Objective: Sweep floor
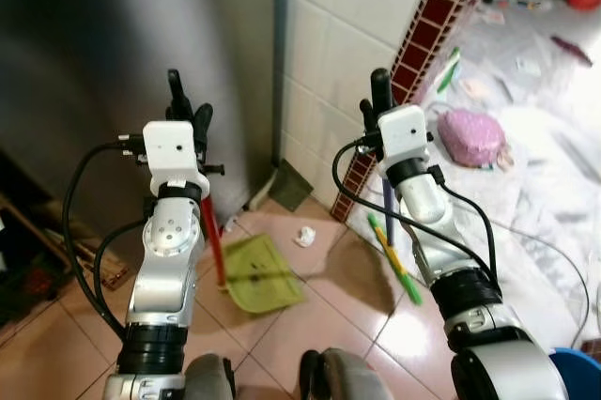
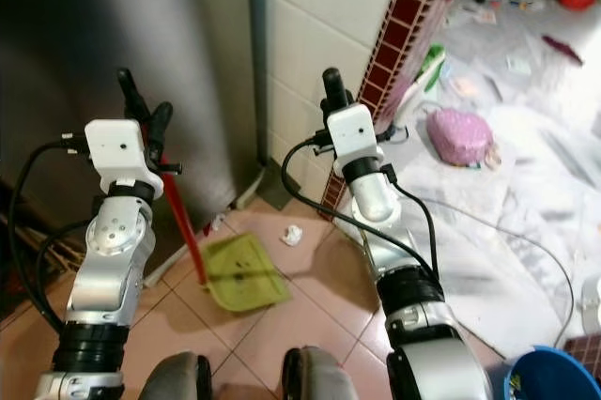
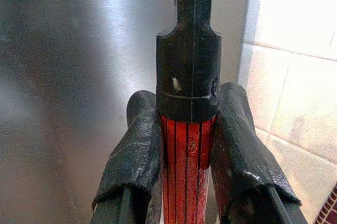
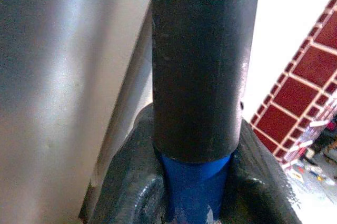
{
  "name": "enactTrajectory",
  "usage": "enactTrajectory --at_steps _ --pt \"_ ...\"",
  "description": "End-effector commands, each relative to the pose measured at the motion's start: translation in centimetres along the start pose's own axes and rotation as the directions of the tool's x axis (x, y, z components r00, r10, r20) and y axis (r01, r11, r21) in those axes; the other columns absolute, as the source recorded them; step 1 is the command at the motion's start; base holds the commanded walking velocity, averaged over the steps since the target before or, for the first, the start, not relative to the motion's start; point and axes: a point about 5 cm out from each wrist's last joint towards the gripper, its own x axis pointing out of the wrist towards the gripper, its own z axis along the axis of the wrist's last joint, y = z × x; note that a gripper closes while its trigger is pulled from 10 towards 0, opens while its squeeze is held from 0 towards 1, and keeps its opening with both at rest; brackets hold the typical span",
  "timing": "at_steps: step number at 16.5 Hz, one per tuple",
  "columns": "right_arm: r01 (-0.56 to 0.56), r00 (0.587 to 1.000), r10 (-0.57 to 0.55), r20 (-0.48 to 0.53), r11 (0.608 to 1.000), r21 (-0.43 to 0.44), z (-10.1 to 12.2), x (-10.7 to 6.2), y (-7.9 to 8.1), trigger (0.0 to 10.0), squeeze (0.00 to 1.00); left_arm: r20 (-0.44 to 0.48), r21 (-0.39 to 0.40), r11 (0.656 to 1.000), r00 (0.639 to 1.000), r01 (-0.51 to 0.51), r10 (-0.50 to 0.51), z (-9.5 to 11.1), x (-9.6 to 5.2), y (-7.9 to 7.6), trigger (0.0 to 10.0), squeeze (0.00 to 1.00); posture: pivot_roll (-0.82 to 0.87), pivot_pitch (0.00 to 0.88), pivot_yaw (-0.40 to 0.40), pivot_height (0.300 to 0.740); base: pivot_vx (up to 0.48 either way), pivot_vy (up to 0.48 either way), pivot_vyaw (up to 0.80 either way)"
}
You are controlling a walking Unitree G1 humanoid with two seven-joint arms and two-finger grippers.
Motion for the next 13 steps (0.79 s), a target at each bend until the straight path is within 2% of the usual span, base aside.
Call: enactTrajectory --at_steps 1,8,13 --pt "-0.020 0.997 0.021 0.077 1.000 -0.013 1.6 0.7 0.1 10.0 0.00 0.069 0.023 1.000 0.997 -0.022 0.020 1.3 0.3 0.1 10.0 0.00 0.03 0.110 -0.077 0.740 0.000 0.000 0.70" --pt "-0.024 0.994 0.024 0.103 1.000 0.001 2.3 1.1 0.3 10.0 0.00 0.073 0.031 0.999 0.997 -0.019 0.017 1.2 -0.3 0.0 10.0 0.00 0.04 0.127 -0.079 0.740 0.000 0.000 0.63" --pt "-0.056 0.987 0.057 0.150 0.998 -0.009 2.9 1.0 0.7 10.0 0.00 0.074 0.035 0.999 0.997 0.023 -0.026 0.8 -0.6 -0.4 10.0 0.00 0.04 0.153 -0.078 0.740 0.000 0.000 0.00"
